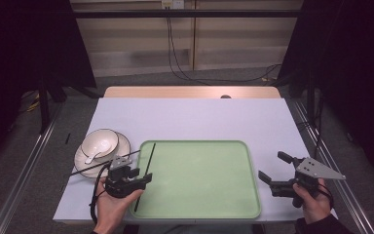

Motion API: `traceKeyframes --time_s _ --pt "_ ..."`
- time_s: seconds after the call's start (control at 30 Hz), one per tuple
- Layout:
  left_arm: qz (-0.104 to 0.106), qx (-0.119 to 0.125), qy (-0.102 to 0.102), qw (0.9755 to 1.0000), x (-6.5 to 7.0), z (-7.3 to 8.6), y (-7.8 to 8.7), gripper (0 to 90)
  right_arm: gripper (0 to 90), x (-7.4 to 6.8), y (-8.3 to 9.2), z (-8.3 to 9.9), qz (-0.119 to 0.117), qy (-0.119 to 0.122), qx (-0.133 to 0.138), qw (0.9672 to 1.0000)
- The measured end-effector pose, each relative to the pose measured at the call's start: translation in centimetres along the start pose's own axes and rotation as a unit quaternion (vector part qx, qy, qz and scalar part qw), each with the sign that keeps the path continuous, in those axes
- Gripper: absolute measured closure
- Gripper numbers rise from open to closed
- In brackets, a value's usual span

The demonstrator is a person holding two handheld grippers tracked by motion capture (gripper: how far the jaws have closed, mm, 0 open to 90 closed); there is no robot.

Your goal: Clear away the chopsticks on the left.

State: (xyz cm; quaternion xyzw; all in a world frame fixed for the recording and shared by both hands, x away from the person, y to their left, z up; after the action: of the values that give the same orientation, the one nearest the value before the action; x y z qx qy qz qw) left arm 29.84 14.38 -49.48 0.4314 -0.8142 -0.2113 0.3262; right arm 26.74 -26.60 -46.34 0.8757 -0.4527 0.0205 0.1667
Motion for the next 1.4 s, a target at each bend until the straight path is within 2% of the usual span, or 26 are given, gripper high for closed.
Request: traceKeyframes --time_s 0.07,0.1,0.13,0.17,0.27,0.4,0.47,0.53,0.6,0.63,0.7,0.73,0.77,0.8,0.83,0.97,1.03,1.13,1.23,1.37,1.4 --pt "0.012 0.019 -0.010 0.9997 0.0 -0.2 0.5 35.3 3.1 0.1 0.1 0.0 0.001 -0.002 0.002 1.0000" --pt "0.027 0.031 -0.017 0.9990 0.2 -0.4 0.9 32.6 3.1 0.1 0.1 0.0 0.002 -0.003 0.002 1.0000" --pt "0.034 0.036 -0.025 0.9985 0.1 -0.5 1.1 29.3 3.1 0.1 0.1 0.0 0.001 -0.004 0.002 1.0000" --pt "0.031 0.042 -0.037 0.9980 -0.2 -0.6 1.5 27.9 3.1 0.1 0.1 0.0 0.002 -0.006 0.004 1.0000" --pt "0.041 0.055 -0.041 0.9968 -0.8 -0.6 2.4 22.7 3.1 0.1 0.1 -0.1 0.003 -0.005 0.005 1.0000" --pt "0.042 0.071 -0.067 0.9943 -1.9 -0.6 4.1 18.8 3.1 0.2 0.1 0.0 0.003 -0.004 0.003 1.0000" --pt "0.060 0.073 -0.084 0.9920 -2.6 -0.8 5.0 15.4 3.1 0.2 0.1 -0.1 0.005 -0.004 0.004 1.0000" --pt "0.060 0.072 -0.080 0.9924 -3.6 -0.8 5.9 13.3 3.1 0.2 0.1 -0.1 0.003 -0.003 0.006 1.0000" --pt "0.053 0.068 -0.089 0.9923 -4.4 -0.7 6.7 13.4 3.1 0.2 0.1 -0.1 0.003 -0.005 0.007 1.0000" --pt "0.047 0.069 -0.095 0.9920 -5.1 -0.7 7.3 13.6 3.1 0.2 0.1 -0.1 0.004 -0.005 0.006 1.0000" --pt "0.040 0.080 -0.092 0.9918 -6.2 -1.0 8.5 13.9 3.1 0.2 0.1 -0.1 0.004 -0.004 0.005 1.0000" --pt "0.041 0.083 -0.094 0.9913 -6.6 -1.1 8.8 13.9 3.1 0.3 0.1 -0.1 0.005 -0.007 0.004 1.0000" --pt "0.031 0.092 -0.107 0.9895 -7.4 -1.4 9.5 14.1 3.1 0.2 0.1 -0.1 0.006 -0.009 0.005 0.9999" --pt "0.031 0.092 -0.107 0.9895 -7.4 -1.4 9.5 14.9 3.1 0.2 0.1 -0.1 0.006 -0.009 0.005 0.9999" --pt "0.021 0.093 -0.101 0.9903 -8.7 -1.7 10.2 15.0 3.1 0.2 0.0 -0.1 0.003 -0.005 0.005 1.0000" --pt "0.004 0.069 -0.109 0.9917 -11.4 -1.9 11.1 17.4 3.1 0.3 0.1 -0.1 0.009 -0.009 0.005 0.9999" --pt "0.001 0.062 -0.118 0.9911 -12.5 -2.0 11.3 18.7 3.1 0.3 0.1 -0.1 0.007 -0.010 0.004 0.9999" --pt "-0.002 0.047 -0.112 0.9926 -13.8 -1.8 11.0 19.8 3.1 0.3 0.0 -0.1 0.009 -0.008 0.005 0.9999" --pt "0.001 0.023 -0.122 0.9923 -14.7 -1.6 10.4 19.4 3.1 0.3 0.1 0.0 0.007 -0.009 0.004 0.9999" --pt "0.002 0.012 -0.121 0.9926 -16.1 -1.5 9.3 15.6 3.1 0.3 0.0 -0.1 0.006 -0.008 0.004 0.9999" --pt "0.002 0.012 -0.121 0.9926 -16.1 -1.5 9.3 15.0 3.1 0.3 0.1 0.0 0.007 -0.008 0.003 0.9999"
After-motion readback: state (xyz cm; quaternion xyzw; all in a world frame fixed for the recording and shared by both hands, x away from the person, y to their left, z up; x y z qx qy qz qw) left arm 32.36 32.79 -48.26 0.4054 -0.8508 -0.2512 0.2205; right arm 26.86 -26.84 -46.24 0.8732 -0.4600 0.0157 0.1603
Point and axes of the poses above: each handheld gripper's, and its own axes: y roughly backward along the jaws, z roughly out of its underside, x roughly to its right, the point moved 8 cm from there along -y, roughly forward along the jaws, and after that the axes turned 12 degrees about y, right-handed, at the moved point
